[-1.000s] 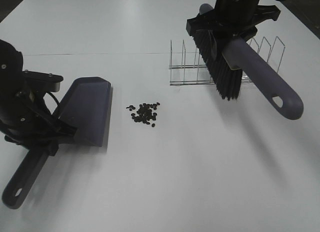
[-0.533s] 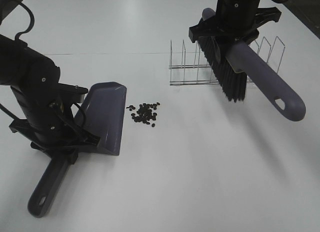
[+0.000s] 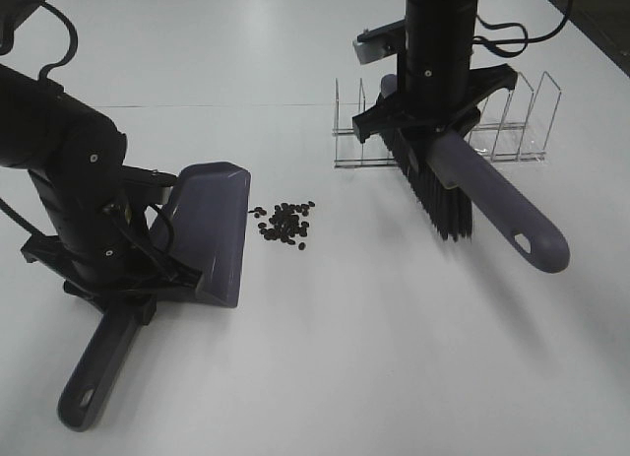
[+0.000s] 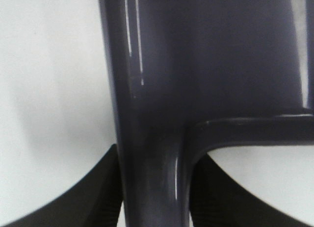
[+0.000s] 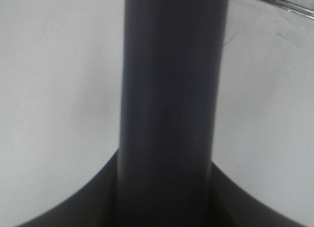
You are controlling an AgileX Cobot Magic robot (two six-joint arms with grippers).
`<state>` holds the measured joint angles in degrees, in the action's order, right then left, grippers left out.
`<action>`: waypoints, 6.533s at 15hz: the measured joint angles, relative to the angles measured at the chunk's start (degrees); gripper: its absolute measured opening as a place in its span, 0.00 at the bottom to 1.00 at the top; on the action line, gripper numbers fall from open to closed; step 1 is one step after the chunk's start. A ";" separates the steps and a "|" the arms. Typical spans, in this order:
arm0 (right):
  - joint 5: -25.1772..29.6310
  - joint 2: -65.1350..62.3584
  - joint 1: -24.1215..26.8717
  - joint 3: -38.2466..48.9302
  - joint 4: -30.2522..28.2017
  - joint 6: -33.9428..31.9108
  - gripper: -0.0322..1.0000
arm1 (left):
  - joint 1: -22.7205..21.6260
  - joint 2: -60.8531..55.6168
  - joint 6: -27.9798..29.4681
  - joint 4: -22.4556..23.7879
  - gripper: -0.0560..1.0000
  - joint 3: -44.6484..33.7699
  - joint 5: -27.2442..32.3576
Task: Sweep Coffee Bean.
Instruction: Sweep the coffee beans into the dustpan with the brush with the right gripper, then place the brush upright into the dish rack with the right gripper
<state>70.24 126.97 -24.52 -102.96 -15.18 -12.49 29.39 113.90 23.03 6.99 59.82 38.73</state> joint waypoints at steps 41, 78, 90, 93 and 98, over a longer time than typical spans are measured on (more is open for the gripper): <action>-8.59 11.23 -8.02 -14.55 34.38 2.29 0.34 | 0.00 1.09 0.23 0.06 0.37 0.69 0.86; 0.00 17.13 -13.24 -14.84 22.69 12.89 0.34 | 0.00 1.15 0.63 -0.23 0.37 0.69 0.69; -0.06 17.13 -13.29 -27.73 26.36 14.27 0.34 | 0.00 1.15 0.63 -0.11 0.37 0.69 0.63; -0.06 16.27 -13.29 -28.19 24.69 14.27 0.34 | 0.00 1.15 0.63 -0.11 0.37 0.69 0.57; 0.06 10.49 -10.54 -28.13 22.52 13.24 0.34 | 0.00 1.15 0.63 -0.11 0.37 0.69 0.06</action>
<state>70.30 137.45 -35.07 -131.09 7.33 0.74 29.39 115.05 23.66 6.88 60.50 38.79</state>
